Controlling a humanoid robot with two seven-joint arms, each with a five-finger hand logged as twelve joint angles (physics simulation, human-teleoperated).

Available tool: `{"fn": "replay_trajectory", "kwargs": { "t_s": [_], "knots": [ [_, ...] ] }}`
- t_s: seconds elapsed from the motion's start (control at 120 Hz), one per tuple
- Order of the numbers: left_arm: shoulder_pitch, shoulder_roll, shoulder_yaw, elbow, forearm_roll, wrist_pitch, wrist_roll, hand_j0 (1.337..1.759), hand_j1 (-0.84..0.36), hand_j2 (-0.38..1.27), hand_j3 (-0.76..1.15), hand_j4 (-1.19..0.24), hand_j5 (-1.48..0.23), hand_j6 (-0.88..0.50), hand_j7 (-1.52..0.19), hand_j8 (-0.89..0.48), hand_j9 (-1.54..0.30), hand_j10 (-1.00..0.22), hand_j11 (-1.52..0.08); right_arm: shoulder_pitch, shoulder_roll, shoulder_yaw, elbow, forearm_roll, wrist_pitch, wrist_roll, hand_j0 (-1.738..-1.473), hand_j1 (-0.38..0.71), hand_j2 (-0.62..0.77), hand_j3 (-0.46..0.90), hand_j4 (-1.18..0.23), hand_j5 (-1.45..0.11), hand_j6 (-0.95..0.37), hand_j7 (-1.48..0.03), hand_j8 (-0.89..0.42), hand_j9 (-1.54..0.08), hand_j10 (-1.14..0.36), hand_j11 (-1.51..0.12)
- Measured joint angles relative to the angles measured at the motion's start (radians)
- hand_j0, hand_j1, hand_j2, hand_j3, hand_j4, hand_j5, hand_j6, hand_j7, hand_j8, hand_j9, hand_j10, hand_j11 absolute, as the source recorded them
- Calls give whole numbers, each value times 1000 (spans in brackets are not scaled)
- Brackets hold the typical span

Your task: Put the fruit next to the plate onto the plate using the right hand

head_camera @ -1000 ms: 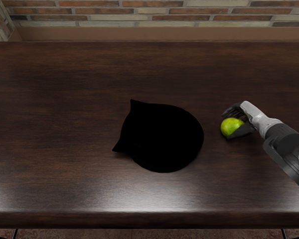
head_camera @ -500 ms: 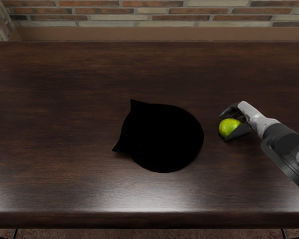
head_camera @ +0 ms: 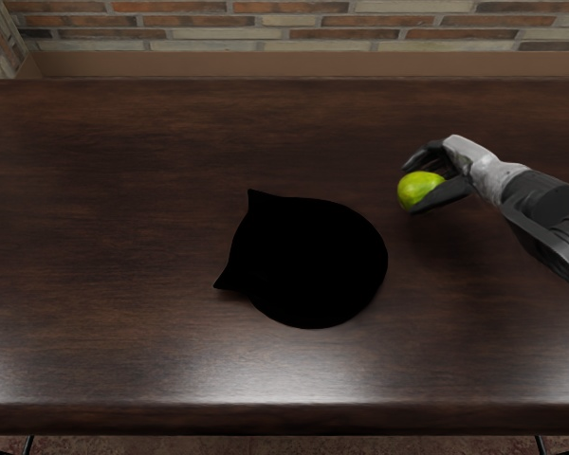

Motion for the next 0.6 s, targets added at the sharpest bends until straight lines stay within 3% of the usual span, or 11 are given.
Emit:
{"fn": "replay_trajectory", "kwargs": {
  "t_s": [0.283, 0.6],
  "knots": [
    [0, 0, 0, 0, 0, 0, 0, 1658, 349, 1, 0, -2, 0, -3, 0, -3, 0, -2, 0, 95, 90, 0, -3, 112, 153, 0, -1655, 205, 205, 1, -630, -944, -406, -876, -286, -881, -429, -891],
    [0, 0, 0, 0, 0, 0, 0, 1658, 349, 1, 0, -2, 0, -3, 0, -3, 0, -2, 0, 99, 188, -18, -3, 139, 246, 0, -1656, 191, 210, 0, -620, -915, -428, -855, -327, -855, -445, -859]
  ]
}}
